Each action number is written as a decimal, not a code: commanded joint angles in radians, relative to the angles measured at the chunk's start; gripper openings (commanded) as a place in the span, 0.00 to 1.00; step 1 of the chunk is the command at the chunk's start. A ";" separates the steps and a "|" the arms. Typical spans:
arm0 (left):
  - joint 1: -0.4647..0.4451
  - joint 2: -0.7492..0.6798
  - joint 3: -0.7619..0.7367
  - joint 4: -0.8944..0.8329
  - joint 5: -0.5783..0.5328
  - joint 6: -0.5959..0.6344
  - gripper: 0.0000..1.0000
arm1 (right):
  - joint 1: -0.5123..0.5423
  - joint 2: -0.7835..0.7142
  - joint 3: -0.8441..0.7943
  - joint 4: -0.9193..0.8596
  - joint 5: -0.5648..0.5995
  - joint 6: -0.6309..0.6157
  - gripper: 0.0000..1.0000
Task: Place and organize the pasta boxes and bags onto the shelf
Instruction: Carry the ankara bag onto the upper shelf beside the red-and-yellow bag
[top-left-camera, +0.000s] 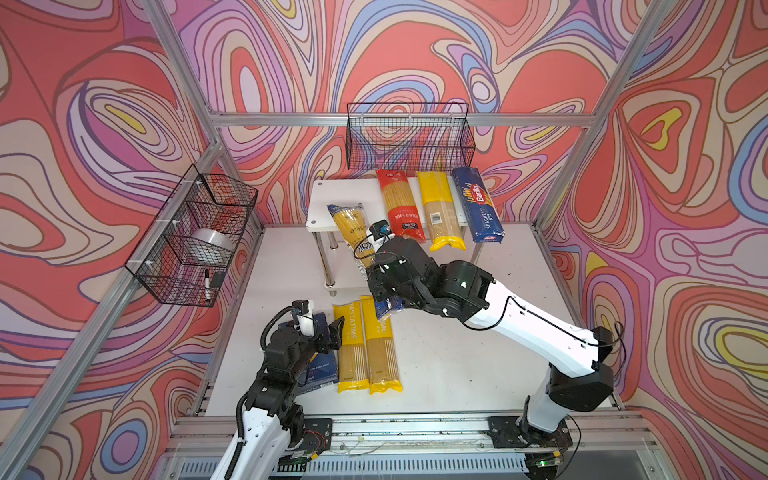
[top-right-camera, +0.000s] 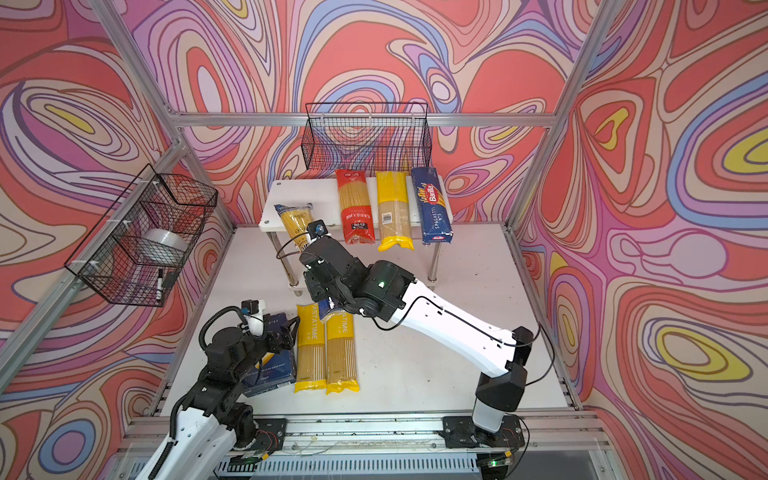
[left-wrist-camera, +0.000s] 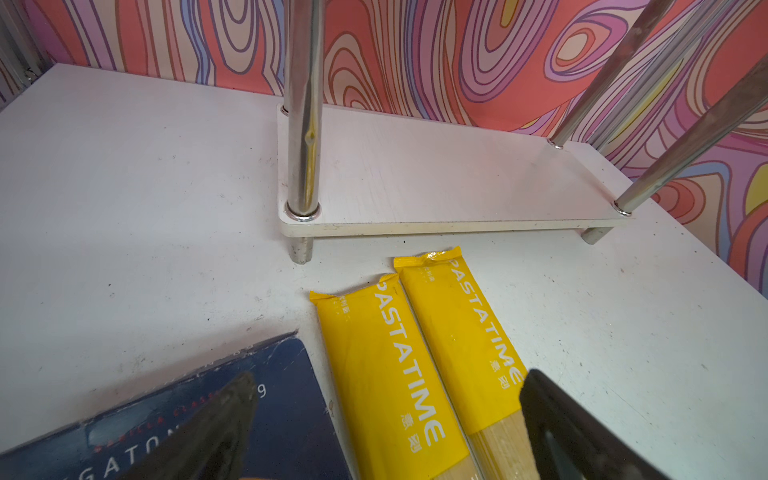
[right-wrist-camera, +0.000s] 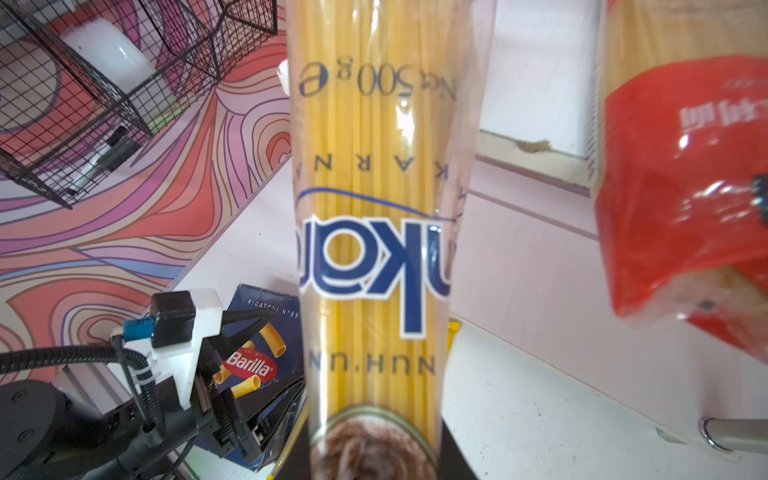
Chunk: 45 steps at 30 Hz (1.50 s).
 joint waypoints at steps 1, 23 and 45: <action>-0.003 -0.007 0.010 0.006 -0.009 0.003 1.00 | -0.046 -0.011 0.067 0.130 -0.021 -0.016 0.00; -0.002 0.019 0.018 0.016 -0.001 0.007 1.00 | -0.158 0.164 0.305 0.186 -0.097 -0.056 0.00; -0.003 0.018 0.018 0.015 -0.001 0.007 1.00 | -0.252 0.305 0.442 0.253 -0.158 -0.031 0.00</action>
